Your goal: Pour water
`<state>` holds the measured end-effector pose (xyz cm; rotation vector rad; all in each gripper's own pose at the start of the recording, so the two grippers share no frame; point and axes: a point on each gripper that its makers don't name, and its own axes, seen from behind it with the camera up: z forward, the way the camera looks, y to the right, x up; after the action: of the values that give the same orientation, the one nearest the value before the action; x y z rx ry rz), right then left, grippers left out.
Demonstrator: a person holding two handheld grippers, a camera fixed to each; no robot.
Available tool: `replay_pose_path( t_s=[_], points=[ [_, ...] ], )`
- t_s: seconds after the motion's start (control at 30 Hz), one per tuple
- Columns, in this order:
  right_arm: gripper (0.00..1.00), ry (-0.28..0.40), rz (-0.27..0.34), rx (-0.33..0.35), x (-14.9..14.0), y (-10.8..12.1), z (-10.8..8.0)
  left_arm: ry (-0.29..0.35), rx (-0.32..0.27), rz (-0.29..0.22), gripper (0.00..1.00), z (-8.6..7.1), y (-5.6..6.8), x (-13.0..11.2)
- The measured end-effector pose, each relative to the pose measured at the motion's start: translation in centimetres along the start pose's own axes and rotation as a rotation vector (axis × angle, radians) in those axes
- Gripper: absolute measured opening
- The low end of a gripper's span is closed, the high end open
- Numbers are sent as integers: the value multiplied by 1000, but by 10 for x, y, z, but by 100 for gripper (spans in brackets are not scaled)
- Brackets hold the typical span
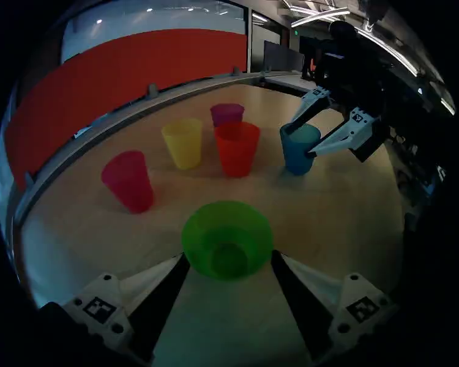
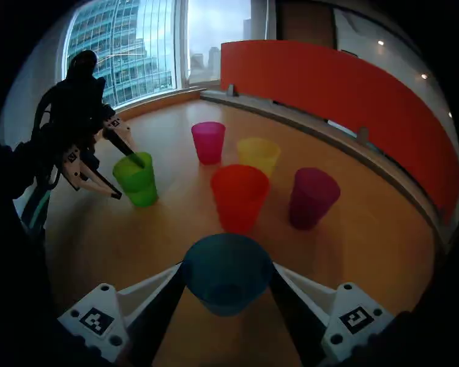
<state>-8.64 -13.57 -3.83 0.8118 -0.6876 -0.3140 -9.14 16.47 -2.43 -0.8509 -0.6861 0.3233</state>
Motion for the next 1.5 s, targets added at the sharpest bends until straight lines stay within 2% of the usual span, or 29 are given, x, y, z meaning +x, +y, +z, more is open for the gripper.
replay_pose_path(
  t_s=[0.4, 0.7, 0.8, 0.9, 1.07, 1.5],
  points=[
    [93, -12, -2, -12, -13, -2, -9, 0, 17, -25, 98, -6, 0, -11],
    [94, -14, -6, -17, -14, -2, -10, 6, 26, -23, 98, -11, 1, -12],
    [95, -15, -11, -19, -15, -2, -10, 8, 27, -23, 98, -13, 2, -12],
    [100, -19, -13, -24, -17, -2, -10, 10, 28, -26, 98, -14, 3, -11],
    [100, -16, -13, -27, -16, -3, -12, 13, 35, -28, 98, -16, 2, -12],
    [100, -15, -4, -61, -30, -3, -31, 28, 70, -53, 98, -32, 0, -19]
  ],
)
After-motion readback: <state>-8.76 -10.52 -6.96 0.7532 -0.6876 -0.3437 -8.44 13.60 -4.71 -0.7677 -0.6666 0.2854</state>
